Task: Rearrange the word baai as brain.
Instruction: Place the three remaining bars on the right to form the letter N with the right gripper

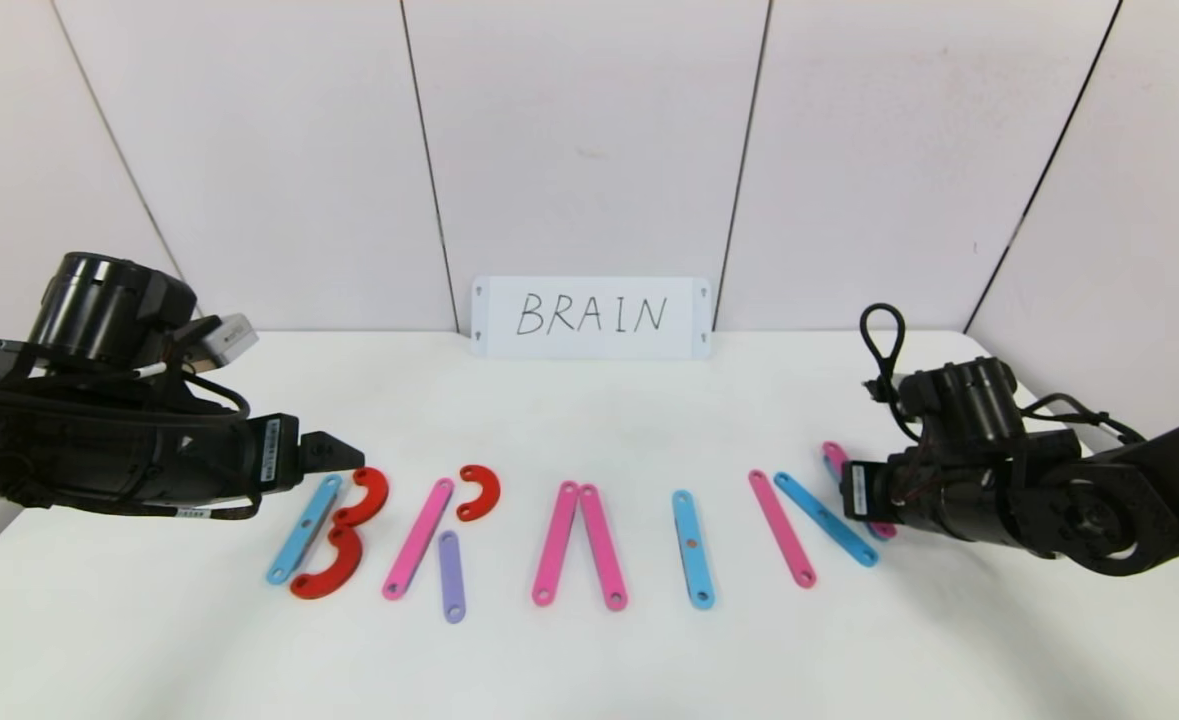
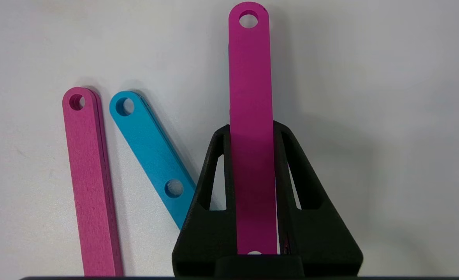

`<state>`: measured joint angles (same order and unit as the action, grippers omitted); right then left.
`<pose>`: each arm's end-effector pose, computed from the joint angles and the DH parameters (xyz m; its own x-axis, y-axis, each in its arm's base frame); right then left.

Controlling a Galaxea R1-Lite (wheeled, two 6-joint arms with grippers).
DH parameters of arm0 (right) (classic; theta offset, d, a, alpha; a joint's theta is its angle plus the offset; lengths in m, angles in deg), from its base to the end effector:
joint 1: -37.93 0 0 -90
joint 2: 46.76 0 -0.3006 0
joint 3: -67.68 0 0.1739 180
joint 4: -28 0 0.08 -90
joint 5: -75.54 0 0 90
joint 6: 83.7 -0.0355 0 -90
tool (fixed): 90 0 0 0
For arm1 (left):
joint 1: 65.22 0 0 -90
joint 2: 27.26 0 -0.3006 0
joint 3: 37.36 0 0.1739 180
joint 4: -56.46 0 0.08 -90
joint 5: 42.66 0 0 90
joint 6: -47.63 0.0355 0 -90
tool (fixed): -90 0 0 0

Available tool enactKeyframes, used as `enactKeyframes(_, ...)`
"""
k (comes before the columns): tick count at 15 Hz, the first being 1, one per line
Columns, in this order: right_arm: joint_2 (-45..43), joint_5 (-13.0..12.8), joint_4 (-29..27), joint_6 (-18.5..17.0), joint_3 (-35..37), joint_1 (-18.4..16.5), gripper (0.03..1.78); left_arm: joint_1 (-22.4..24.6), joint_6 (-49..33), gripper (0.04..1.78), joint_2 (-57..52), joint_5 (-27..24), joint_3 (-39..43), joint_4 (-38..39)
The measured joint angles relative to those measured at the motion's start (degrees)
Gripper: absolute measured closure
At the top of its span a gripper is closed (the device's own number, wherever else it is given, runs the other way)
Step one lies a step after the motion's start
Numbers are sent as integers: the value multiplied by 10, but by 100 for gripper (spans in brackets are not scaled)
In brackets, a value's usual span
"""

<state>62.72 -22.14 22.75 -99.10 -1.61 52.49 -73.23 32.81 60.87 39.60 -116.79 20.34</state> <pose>0.3050 0.0743 0.0891 0.7066 0.0455 -0.7061 0.0304 0.9951 0.0945 0.2407 -0.0387 0.1929 0.6772 -0.2313 -0.6985 0.0464 0.9608 -0.2732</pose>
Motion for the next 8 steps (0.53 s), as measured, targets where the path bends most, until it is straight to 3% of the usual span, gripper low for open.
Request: enactKeyframes(8, -3, 0, 1, -10, 20, 0, 151, 0, 0, 8, -1, 0, 1, 0)
